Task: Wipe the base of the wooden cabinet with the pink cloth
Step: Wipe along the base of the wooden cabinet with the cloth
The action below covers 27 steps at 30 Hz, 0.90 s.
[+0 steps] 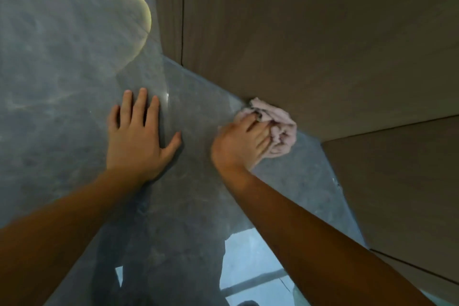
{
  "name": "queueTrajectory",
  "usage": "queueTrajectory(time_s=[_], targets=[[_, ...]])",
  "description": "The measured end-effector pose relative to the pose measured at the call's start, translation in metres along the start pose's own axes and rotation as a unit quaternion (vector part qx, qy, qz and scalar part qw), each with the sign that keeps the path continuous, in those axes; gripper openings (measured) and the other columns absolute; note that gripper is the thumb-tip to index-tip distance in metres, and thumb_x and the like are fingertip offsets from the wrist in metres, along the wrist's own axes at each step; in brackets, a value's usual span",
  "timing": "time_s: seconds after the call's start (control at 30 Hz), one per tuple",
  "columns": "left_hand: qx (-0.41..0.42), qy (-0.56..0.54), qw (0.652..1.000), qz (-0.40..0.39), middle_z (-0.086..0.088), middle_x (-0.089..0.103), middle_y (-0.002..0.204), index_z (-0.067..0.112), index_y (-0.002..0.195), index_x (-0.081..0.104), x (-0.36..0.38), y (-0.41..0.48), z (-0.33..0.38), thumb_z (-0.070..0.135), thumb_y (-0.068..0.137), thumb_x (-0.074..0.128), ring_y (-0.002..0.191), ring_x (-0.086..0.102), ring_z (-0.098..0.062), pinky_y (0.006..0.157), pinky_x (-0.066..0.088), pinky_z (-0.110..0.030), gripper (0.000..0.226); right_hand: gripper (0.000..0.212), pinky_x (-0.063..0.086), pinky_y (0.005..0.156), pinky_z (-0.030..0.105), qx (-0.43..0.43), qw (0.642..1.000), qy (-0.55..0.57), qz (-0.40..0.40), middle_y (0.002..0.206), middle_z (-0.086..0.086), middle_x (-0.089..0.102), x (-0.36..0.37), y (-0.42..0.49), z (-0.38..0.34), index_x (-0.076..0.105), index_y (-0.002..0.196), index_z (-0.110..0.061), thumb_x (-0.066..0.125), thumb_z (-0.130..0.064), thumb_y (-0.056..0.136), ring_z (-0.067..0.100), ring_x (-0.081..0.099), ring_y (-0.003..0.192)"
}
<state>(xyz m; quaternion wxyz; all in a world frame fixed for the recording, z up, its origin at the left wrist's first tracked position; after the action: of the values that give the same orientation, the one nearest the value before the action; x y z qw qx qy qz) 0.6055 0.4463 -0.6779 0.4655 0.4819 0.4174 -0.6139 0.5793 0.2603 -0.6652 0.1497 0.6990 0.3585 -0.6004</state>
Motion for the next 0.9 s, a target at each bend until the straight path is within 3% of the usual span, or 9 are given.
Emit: queueTrajectory(time_s=[0.07,0.1,0.17,0.27,0.37,0.5,0.67,0.77,0.9], targets=[[0.008,0.001,1.0,-0.012,-0.019,0.027,0.166,0.007,0.154,0.036,0.002,0.004,0.003,0.068,0.087,0.034,0.154,0.02,-0.041,0.121,0.018,-0.056,0.09,0.069,0.013,0.119,0.053,-0.108,0.994,-0.001,0.006,0.153,0.027,0.03,0.007,-0.009,-0.027,0.033,0.146,-0.006,0.052,-0.034,0.086,0.041,0.022,0.144],[-0.001,-0.001,1.0,-0.006,-0.02,0.031,0.164,0.007,0.152,0.04,0.0,0.005,-0.009,0.068,0.086,0.036,0.152,0.025,-0.042,0.119,0.021,-0.055,0.089,0.067,0.013,0.119,0.053,-0.229,0.973,-0.005,-0.019,0.153,0.024,0.03,0.011,-0.022,-0.046,0.032,0.147,-0.007,0.052,-0.031,0.087,0.039,0.021,0.145],[0.043,0.013,0.999,0.011,-0.02,0.044,0.156,0.008,0.144,0.05,-0.008,0.011,-0.021,0.067,0.084,0.04,0.143,0.04,-0.043,0.109,0.032,-0.053,0.084,0.063,0.019,0.117,0.051,-0.446,0.888,-0.03,-0.108,0.155,0.019,0.033,0.011,-0.036,-0.056,0.035,0.148,-0.007,0.053,-0.022,0.089,0.034,0.025,0.145],[0.2,0.038,0.979,0.029,-0.017,0.058,0.144,0.012,0.132,0.062,-0.016,0.023,-0.048,0.062,0.086,0.043,0.119,0.059,-0.041,0.091,0.043,-0.047,0.071,0.064,0.024,0.116,0.048,-0.575,0.803,-0.072,-0.139,0.152,0.02,0.037,-0.011,-0.017,-0.046,0.043,0.143,-0.007,0.064,-0.024,0.085,0.038,0.031,0.142],[0.174,0.038,0.982,0.063,-0.022,0.054,0.147,0.01,0.133,0.06,-0.028,0.047,-0.118,0.06,0.087,0.042,0.119,0.058,-0.045,0.092,0.043,-0.05,0.071,0.084,0.036,0.109,0.055,-0.551,0.819,-0.147,-0.055,0.151,0.026,0.034,-0.027,0.008,-0.037,0.047,0.141,-0.012,0.077,-0.048,0.07,0.049,0.034,0.134],[-0.1,-0.025,0.99,0.096,-0.021,0.033,0.161,0.015,0.149,0.041,-0.032,0.077,-0.197,0.065,0.089,0.034,0.146,0.03,-0.047,0.114,0.025,-0.058,0.078,0.108,0.017,0.119,0.055,-0.51,0.821,-0.209,-0.148,0.159,0.022,-0.016,0.002,0.001,-0.04,-0.008,0.152,-0.013,0.051,-0.07,0.081,0.042,-0.007,0.148],[-0.149,-0.022,0.979,0.137,-0.012,0.036,0.162,0.024,0.15,0.038,-0.009,0.076,-0.211,0.072,0.087,0.036,0.15,0.027,-0.04,0.117,0.022,-0.052,0.079,0.082,0.019,0.116,0.06,-0.592,0.778,-0.19,-0.09,0.158,0.031,0.011,0.046,-0.024,-0.116,0.004,0.154,-0.024,0.038,-0.063,0.091,0.047,0.008,0.147],[-0.16,-0.027,0.979,0.126,-0.01,0.034,0.162,0.025,0.148,0.039,-0.012,0.08,-0.213,0.073,0.086,0.037,0.15,0.026,-0.038,0.115,0.021,-0.047,0.079,0.072,0.004,0.12,0.056,-0.526,0.829,-0.158,-0.105,0.159,0.03,-0.003,0.055,-0.023,-0.176,0.006,0.155,-0.026,0.03,-0.059,0.096,0.043,-0.007,0.148],[-0.176,-0.037,0.978,0.104,-0.011,0.031,0.164,0.024,0.148,0.04,-0.014,0.074,-0.208,0.07,0.085,0.039,0.152,0.021,-0.038,0.115,0.018,-0.048,0.079,0.074,-0.008,0.121,0.05,-0.318,0.936,-0.083,-0.125,0.159,0.029,-0.014,0.067,-0.007,-0.24,-0.001,0.154,-0.008,0.026,-0.052,0.1,0.039,-0.015,0.148]])
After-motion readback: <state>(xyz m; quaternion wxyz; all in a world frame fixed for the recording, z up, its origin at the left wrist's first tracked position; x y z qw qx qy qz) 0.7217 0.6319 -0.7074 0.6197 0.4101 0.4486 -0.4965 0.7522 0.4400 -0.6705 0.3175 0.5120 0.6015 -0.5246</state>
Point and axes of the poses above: each hand's wrist, its own y-axis towards the middle knuckle, its own x-axis out of the palm, z = x × y, the point moved 3 cm from there along y, towards the middle knuckle
